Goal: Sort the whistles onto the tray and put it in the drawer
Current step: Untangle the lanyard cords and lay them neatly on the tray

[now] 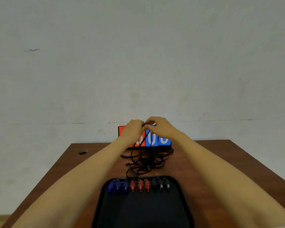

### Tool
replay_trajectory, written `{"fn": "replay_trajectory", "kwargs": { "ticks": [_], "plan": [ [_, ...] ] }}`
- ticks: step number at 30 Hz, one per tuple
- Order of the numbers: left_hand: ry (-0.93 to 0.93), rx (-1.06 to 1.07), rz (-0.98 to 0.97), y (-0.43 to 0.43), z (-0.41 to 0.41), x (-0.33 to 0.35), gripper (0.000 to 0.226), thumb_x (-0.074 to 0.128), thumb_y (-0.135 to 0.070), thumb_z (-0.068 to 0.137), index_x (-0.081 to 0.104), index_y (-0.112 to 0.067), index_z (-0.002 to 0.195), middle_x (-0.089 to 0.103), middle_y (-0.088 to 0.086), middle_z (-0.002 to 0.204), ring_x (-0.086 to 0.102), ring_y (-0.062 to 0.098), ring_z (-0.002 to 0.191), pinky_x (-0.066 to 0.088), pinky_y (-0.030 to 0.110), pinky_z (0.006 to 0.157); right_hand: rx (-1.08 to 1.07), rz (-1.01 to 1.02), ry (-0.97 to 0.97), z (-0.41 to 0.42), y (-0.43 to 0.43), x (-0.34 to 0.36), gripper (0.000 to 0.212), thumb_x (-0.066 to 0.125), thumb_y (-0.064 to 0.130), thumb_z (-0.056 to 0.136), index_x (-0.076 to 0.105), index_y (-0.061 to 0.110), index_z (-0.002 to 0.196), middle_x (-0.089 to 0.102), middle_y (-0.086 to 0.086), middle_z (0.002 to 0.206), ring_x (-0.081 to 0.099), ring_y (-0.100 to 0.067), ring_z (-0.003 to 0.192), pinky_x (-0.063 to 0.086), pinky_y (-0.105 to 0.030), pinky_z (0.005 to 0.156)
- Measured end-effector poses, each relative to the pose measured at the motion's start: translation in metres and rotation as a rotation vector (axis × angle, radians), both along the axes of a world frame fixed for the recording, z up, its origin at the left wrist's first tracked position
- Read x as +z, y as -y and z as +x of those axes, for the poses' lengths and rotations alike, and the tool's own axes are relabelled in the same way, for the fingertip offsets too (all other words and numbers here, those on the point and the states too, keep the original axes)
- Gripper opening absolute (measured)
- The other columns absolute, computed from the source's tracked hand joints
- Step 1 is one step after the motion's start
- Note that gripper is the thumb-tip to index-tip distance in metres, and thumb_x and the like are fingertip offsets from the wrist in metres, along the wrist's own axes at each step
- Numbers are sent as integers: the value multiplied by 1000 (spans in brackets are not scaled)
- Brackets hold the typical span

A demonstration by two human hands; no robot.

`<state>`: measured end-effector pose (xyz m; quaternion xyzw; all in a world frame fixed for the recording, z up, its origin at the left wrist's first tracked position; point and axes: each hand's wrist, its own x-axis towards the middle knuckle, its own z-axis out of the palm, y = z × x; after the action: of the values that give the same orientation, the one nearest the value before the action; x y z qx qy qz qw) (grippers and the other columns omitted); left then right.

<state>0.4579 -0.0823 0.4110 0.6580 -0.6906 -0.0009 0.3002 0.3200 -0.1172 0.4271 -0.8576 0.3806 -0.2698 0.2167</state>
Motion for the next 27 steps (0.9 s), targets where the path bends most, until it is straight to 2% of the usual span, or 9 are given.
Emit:
{"fn": "replay_trajectory", "kwargs": {
  "ticks": [5, 9, 12, 16, 18, 20, 22, 25, 27],
  "plan": [
    [35, 35, -15, -9, 0, 1, 30, 50, -23, 97, 65, 2, 87, 44, -2, 55, 41, 13, 51, 31, 19, 48, -23, -9, 73, -1, -6, -3, 22, 58, 26, 94, 67, 9, 103, 67, -5, 103, 55, -12, 82, 44, -25, 78],
    [58, 90, 32, -18, 4, 1, 23, 54, -25, 94, 59, -7, 80, 47, 1, 60, 47, 22, 63, 31, 25, 48, -129, -103, 180, -5, -9, -1, 21, 56, 24, 94, 66, 7, 101, 63, -4, 98, 54, -13, 80, 41, -22, 71],
    [77, 161, 145, -24, 20, -7, 23, 53, -26, 94, 60, -7, 83, 53, 1, 68, 55, 24, 71, 41, 27, 60, -236, -108, 308, -15, -8, 10, 21, 55, 28, 94, 64, 9, 101, 55, -5, 95, 49, -11, 70, 39, -21, 63],
    [176, 186, 354, -31, 36, -19, 20, 62, -23, 88, 66, -6, 97, 65, 7, 97, 60, 24, 90, 48, 31, 75, -262, -159, 276, -25, -10, 28, 25, 54, 28, 95, 68, 8, 102, 52, -6, 94, 48, -12, 72, 32, -13, 59],
    [35, 64, 287, -34, 27, -13, 28, 69, -25, 83, 63, -12, 106, 58, 2, 105, 55, 18, 100, 43, 28, 84, -187, -108, 295, -24, -17, 37, 24, 54, 28, 95, 67, 9, 101, 56, -4, 84, 48, -9, 66, 34, -15, 58],
    [-250, -97, 180, -42, 7, 6, 54, 71, -31, 82, 53, -13, 129, 54, 0, 118, 50, 15, 110, 38, 26, 91, -111, -44, 332, -21, -25, 47, 20, 53, 27, 95, 65, 11, 101, 60, 0, 76, 51, -8, 61, 37, -16, 58],
    [-477, -213, 113, -48, -13, 27, 56, 65, -36, 86, 47, -17, 135, 55, -3, 125, 55, 11, 105, 40, 25, 89, -55, -28, 356, -17, -33, 56, 17, 53, 26, 96, 62, 12, 101, 65, 2, 74, 54, -9, 57, 42, -19, 60],
    [-599, -331, 90, -50, -28, 41, 24, 52, -28, 95, 59, -17, 116, 67, -2, 98, 53, -1, 64, 41, 17, 67, -34, -37, 408, -15, -39, 67, 13, 54, 24, 95, 60, 14, 99, 65, 2, 73, 54, -7, 60, 43, -19, 61],
    [-627, -327, 70, -49, -27, 39, 21, 46, -23, 98, 65, -13, 101, 63, -2, 75, 48, 4, 58, 38, 16, 60, -90, -78, 434, -19, -39, 71, 14, 53, 22, 95, 61, 12, 98, 64, 2, 72, 53, -5, 60, 42, -20, 61]
  ]
}}
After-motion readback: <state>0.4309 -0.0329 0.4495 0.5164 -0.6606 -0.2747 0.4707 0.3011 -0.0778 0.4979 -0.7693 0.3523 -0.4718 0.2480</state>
